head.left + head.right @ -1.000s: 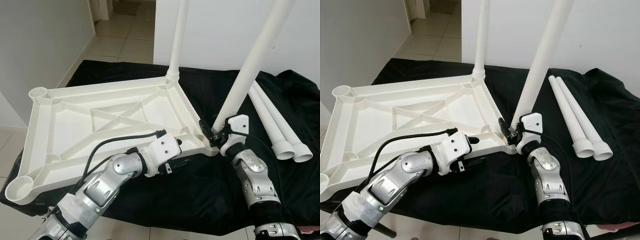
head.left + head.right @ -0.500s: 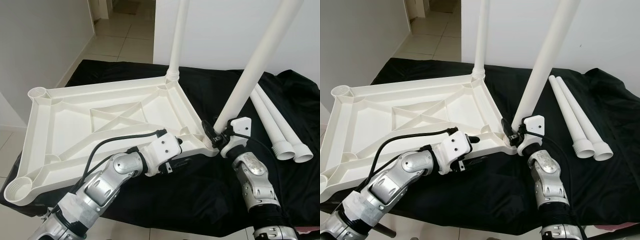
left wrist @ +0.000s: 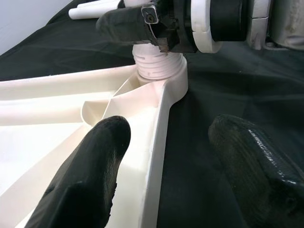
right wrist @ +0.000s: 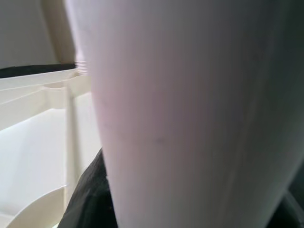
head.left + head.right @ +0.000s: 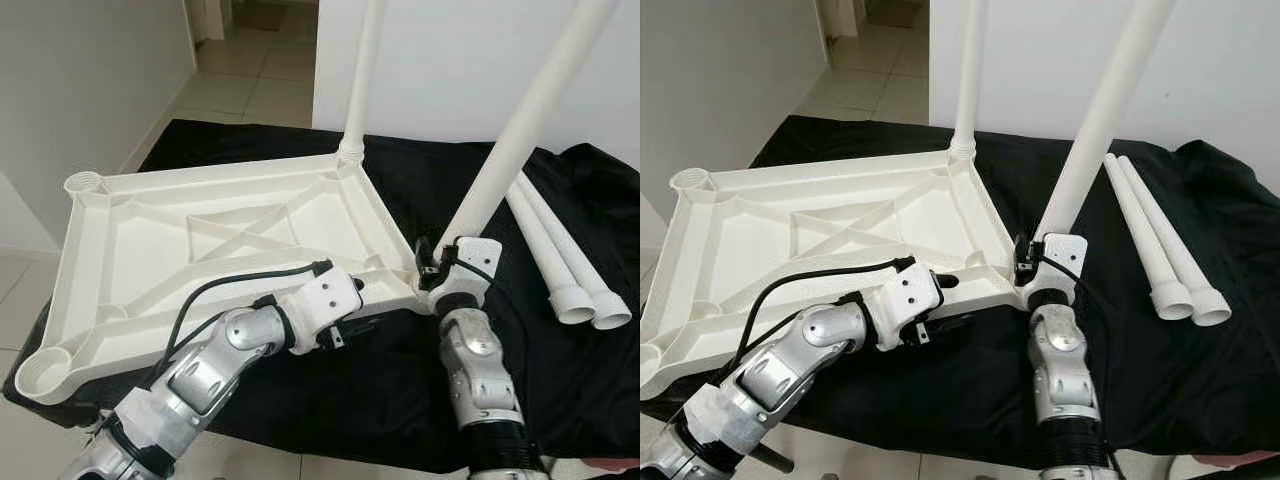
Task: Building children table
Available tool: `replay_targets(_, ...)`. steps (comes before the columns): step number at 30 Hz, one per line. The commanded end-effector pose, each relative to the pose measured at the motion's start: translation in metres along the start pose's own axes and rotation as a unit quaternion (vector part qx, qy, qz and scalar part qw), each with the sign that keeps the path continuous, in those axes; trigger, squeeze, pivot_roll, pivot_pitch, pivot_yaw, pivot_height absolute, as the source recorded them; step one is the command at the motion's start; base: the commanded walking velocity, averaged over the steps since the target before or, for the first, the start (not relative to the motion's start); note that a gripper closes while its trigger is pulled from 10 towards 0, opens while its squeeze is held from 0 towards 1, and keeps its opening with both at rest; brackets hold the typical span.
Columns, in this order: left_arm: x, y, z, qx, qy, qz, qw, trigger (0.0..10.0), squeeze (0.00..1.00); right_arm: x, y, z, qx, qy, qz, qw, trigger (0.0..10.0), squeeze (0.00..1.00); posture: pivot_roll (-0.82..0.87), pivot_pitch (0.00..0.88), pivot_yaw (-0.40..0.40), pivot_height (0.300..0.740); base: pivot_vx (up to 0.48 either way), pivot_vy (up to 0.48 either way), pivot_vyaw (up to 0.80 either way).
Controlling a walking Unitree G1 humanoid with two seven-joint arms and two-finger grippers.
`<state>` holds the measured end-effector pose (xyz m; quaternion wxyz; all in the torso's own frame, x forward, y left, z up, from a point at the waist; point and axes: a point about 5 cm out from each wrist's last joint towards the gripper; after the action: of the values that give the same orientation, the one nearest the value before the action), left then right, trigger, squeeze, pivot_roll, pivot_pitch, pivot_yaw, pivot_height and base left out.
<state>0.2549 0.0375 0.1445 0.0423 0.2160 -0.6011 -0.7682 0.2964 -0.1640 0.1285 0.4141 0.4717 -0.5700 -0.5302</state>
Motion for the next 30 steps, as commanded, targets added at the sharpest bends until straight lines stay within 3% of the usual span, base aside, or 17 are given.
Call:
replay_targets(1, 0.004, 0.001, 0.001, -0.001, -0.037, -0.003, 0.999, 10.0, 0.00, 0.004, -0.019, 0.009, -0.050, -0.057, -0.001, 0.997, 10.0, 0.00, -0.08, 0.000, -0.026, 0.740, 0.000, 0.000, 0.00)
replay_targets(4, 0.006, 0.001, 0.000, -0.001, -0.038, -0.002, 0.999, 10.0, 0.00, -0.015, -0.015, 0.011, -0.044, -0.014, -0.025, 0.999, 10.0, 0.00, -0.08, 0.000, -0.033, 0.740, 0.000, 0.000, 0.00)
replay_targets(11, 0.006, 0.000, 0.000, -0.002, -0.037, -0.002, 0.999, 10.0, 0.00, -0.016, -0.006, 0.013, -0.020, 0.009, -0.045, 0.999, 10.0, 0.00, -0.07, 0.000, -0.041, 0.740, 0.000, 0.000, 0.00)
replay_targets(12, 0.006, 0.000, 0.001, -0.002, -0.036, -0.002, 0.999, 10.0, 0.00, -0.014, -0.004, 0.014, -0.013, 0.008, -0.046, 0.999, 10.0, 0.80, -0.07, 0.000, -0.041, 0.740, 0.000, 0.000, 0.00)
replay_targets(13, 0.006, 0.000, 0.001, -0.002, -0.036, -0.002, 0.999, 10.0, 0.00, -0.014, -0.004, 0.014, -0.013, 0.008, -0.046, 0.999, 10.0, 0.80, -0.07, 0.000, -0.041, 0.740, 0.000, 0.000, 0.00)
replay_targets(14, 0.006, 0.000, 0.001, -0.002, -0.035, -0.002, 0.999, 10.0, 0.00, -0.014, -0.002, 0.014, -0.006, 0.008, -0.049, 0.999, 10.0, 1.00, -0.07, 0.000, -0.041, 0.740, 0.000, 0.000, 0.00)
replay_targets(22, 0.006, -0.002, 0.004, -0.008, -0.034, -0.004, 0.999, 10.0, 0.00, -0.008, 0.007, 0.024, 0.023, 0.013, -0.065, 0.998, 10.0, 1.00, -0.07, 0.000, -0.044, 0.740, 0.000, 0.000, 0.00)
replay_targets(24, 0.000, -0.003, 0.006, -0.010, -0.026, -0.006, 1.000, 10.0, 0.00, -0.007, 0.004, 0.043, 0.023, 0.032, -0.065, 0.997, 10.0, 1.00, -0.08, 0.000, -0.042, 0.740, 0.000, 0.000, 0.00)
replay_targets(26, 0.000, -0.003, 0.006, -0.010, -0.026, -0.006, 1.000, 10.0, 0.00, -0.007, 0.004, 0.043, 0.023, 0.032, -0.065, 0.997, 10.0, 1.00, -0.08, 0.000, -0.042, 0.740, 0.000, 0.000, 0.00)
replay_targets(27, -0.002, -0.004, 0.007, -0.012, -0.023, -0.007, 1.000, 10.0, 0.00, -0.007, 0.003, 0.049, 0.022, 0.045, -0.063, 0.997, 10.0, 0.27, -0.08, 0.000, -0.039, 0.740, 0.000, 0.000, 0.00)
replay_targets(28, -0.002, -0.004, 0.007, -0.012, -0.023, -0.007, 1.000, 10.0, 0.00, -0.007, 0.003, 0.049, 0.022, 0.045, -0.063, 0.997, 10.0, 0.27, -0.08, 0.000, -0.039, 0.740, 0.000, 0.000, 0.00)
replay_targets(29, -0.005, -0.004, 0.008, -0.015, -0.021, -0.009, 1.000, 10.0, 0.00, -0.004, 0.002, 0.055, 0.021, 0.052, -0.065, 0.996, 10.0, 0.00, -0.08, 0.000, -0.035, 0.740, 0.000, 0.000, 0.00)
replay_targets(30, -0.009, -0.005, 0.010, -0.017, -0.018, -0.013, 1.000, 10.0, 0.00, -0.002, 0.001, 0.061, 0.020, 0.061, -0.063, 0.996, 10.0, 0.00, -0.09, 0.000, -0.030, 0.740, 0.000, 0.000, 0.00)
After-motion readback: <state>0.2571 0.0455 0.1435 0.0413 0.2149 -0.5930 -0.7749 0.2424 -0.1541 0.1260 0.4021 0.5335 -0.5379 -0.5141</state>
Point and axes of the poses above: a point about 5 cm out from each wrist's last joint towards the gripper, its own z axis pointing back from the gripper into the wrist, its own y axis along the axis of the wrist's last joint, x = y × z, and after that the axes turned 2 degrees about z, right-handed
